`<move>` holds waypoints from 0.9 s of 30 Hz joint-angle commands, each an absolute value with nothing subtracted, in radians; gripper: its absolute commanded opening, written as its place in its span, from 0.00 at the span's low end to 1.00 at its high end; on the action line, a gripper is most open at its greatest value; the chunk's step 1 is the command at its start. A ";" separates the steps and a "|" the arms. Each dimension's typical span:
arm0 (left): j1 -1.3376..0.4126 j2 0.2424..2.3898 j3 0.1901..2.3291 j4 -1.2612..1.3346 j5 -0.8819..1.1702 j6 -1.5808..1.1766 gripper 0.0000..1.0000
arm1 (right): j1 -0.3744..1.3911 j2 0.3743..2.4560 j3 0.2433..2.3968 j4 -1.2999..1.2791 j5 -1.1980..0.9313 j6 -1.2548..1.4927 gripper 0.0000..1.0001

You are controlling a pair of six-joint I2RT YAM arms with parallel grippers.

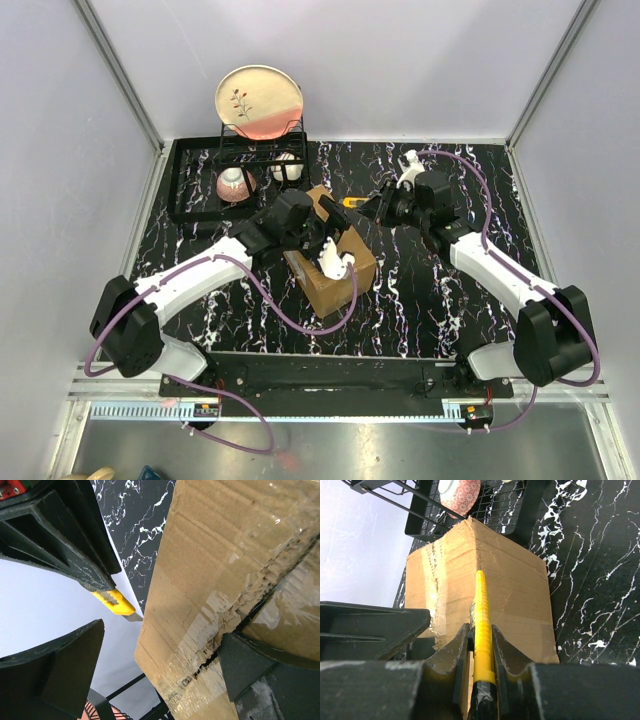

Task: Unpack the express box
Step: Cut the express box at the center of the board.

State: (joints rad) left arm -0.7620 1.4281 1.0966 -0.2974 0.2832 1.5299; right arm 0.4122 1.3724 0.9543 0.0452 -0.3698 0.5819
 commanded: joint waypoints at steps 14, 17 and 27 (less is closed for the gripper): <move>-0.784 1.503 1.104 -0.425 0.325 1.462 0.99 | 0.416 1.241 0.916 -0.037 -0.359 0.591 0.00; -0.785 1.502 1.097 -0.367 0.311 1.430 0.99 | 0.414 1.236 0.905 -0.041 -0.412 0.606 0.00; -0.793 1.373 0.836 0.099 0.252 1.423 0.99 | 0.413 1.151 0.847 -0.216 -0.246 0.566 0.00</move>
